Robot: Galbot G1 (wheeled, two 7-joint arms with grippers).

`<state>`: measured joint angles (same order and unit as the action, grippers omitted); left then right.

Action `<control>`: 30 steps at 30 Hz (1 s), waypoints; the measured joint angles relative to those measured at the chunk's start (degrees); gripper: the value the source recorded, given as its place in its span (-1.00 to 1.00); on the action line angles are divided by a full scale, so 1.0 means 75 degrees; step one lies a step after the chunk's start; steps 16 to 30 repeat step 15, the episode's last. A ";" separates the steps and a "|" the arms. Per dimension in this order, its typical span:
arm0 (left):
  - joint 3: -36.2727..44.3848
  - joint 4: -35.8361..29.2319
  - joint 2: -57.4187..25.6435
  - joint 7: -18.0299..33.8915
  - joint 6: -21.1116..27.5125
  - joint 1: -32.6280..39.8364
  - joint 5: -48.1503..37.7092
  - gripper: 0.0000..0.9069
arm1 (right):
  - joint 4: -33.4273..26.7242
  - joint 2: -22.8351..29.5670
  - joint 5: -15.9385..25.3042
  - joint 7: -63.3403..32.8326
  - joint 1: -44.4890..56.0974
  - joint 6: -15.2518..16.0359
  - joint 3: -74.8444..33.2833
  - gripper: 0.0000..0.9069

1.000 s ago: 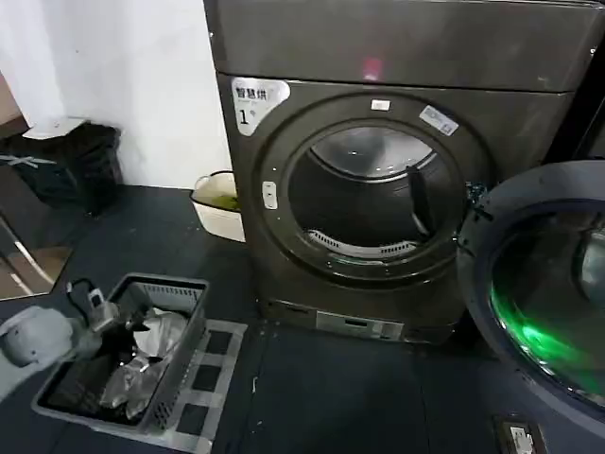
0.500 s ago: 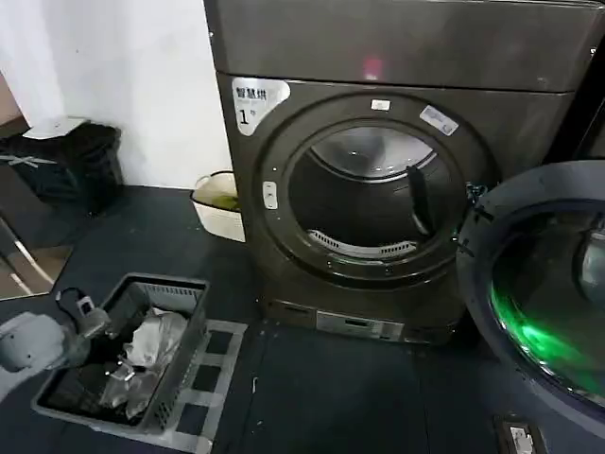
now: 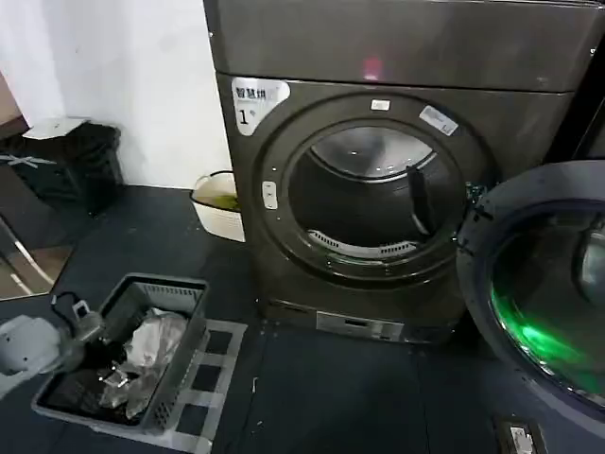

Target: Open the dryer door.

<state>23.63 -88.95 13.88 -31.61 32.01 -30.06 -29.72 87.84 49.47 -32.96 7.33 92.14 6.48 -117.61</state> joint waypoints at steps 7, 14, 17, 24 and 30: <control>-0.0117 -0.0067 -0.0111 -0.0068 -0.0005 -0.0066 0.0116 1.00 | 0.0025 -0.0007 0.0000 0.0020 0.0018 -0.0017 -0.0009 1.00; -0.0272 -0.0127 -0.0227 -0.0098 0.0001 -0.0182 0.0123 1.00 | 0.0018 0.0003 0.0000 0.0043 0.0031 -0.0025 -0.0033 1.00; -0.0283 -0.0129 -0.0240 -0.0105 0.0000 -0.0190 0.0123 1.00 | 0.0025 0.0009 -0.0001 0.0044 0.0034 -0.0025 -0.0033 1.00; -0.0283 -0.0129 -0.0240 -0.0105 0.0000 -0.0190 0.0123 1.00 | 0.0025 0.0009 -0.0001 0.0044 0.0034 -0.0025 -0.0033 1.00; -0.0283 -0.0129 -0.0240 -0.0105 0.0000 -0.0190 0.0123 1.00 | 0.0025 0.0009 -0.0001 0.0044 0.0034 -0.0025 -0.0033 1.00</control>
